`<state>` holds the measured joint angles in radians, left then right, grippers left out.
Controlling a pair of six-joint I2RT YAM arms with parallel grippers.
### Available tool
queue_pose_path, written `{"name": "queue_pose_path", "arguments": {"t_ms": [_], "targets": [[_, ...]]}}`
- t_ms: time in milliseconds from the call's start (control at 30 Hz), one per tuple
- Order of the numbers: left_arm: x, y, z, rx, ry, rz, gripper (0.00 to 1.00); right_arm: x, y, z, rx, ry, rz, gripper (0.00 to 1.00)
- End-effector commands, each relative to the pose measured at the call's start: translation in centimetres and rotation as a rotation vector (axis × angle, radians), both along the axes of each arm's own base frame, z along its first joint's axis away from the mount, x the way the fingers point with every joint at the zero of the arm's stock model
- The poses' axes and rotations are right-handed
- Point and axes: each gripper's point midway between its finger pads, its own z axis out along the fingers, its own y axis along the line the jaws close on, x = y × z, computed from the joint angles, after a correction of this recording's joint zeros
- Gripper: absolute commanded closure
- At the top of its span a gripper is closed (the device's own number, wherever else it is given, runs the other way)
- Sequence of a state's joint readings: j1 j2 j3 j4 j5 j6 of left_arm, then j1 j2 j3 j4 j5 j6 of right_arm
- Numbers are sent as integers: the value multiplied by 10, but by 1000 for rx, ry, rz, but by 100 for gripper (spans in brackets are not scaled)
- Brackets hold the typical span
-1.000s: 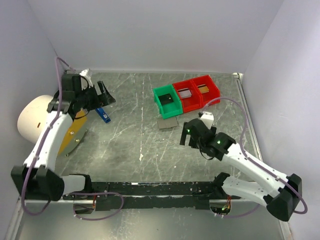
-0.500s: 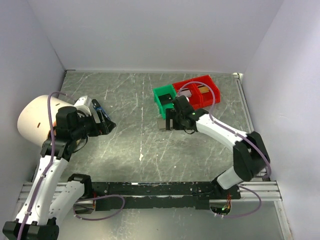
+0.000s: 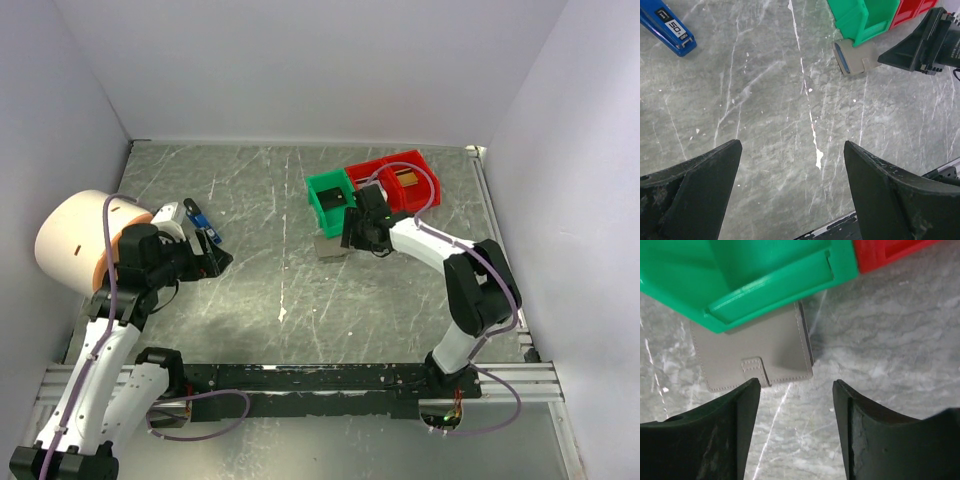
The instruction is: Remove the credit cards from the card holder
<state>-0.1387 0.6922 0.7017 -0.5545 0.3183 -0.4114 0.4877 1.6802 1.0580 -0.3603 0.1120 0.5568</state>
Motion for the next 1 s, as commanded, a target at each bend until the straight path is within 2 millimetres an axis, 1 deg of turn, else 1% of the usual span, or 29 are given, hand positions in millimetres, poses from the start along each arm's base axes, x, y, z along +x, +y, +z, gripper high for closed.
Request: {"name": "queue_pose_path", "arguments": {"t_ms": [0, 100, 167, 267, 300, 400, 500, 700, 767, 800, 833, 867, 900, 933, 967], "targets": [[6, -1, 8, -5, -49, -7, 5, 16, 9, -11, 70, 7, 36, 42], [6, -2, 7, -4, -44, -8, 5, 19, 9, -26, 69, 42, 43, 51], [6, -2, 6, -5, -43, -12, 5, 18, 9, -32, 74, 52, 47, 59], [6, -2, 7, -5, -44, -12, 5, 10, 13, -36, 107, 65, 63, 70], [7, -2, 7, -3, -44, -9, 5, 7, 13, -34, 116, 62, 63, 74], [7, 0, 8, 0, -50, -3, 5, -15, 10, -37, 155, 77, 63, 94], [7, 0, 9, -1, -57, -3, 5, -35, 14, -34, 224, 93, 72, 100], [7, 0, 11, -6, -64, -10, 5, -86, 18, -30, 337, 111, 80, 100], [7, 0, 12, -9, -70, -12, 5, -107, 15, -32, 345, 122, 67, 100], [7, 1, 13, -10, -72, -9, 5, -120, 18, -31, 345, 120, 84, 100], [7, 2, 12, -9, -72, -5, 5, -130, 17, -31, 337, 113, 84, 100], [7, 2, 13, -9, -72, -2, 5, -135, 13, -29, 330, 94, 66, 100], [7, 2, 12, -8, -70, -2, 5, -139, 10, -27, 334, 79, 49, 96], [7, 2, 13, -8, -73, 0, 5, -139, 8, -24, 342, 59, 37, 86], [7, 3, 12, -8, -70, 3, 5, -135, 5, -19, 345, 24, 23, 78]]}}
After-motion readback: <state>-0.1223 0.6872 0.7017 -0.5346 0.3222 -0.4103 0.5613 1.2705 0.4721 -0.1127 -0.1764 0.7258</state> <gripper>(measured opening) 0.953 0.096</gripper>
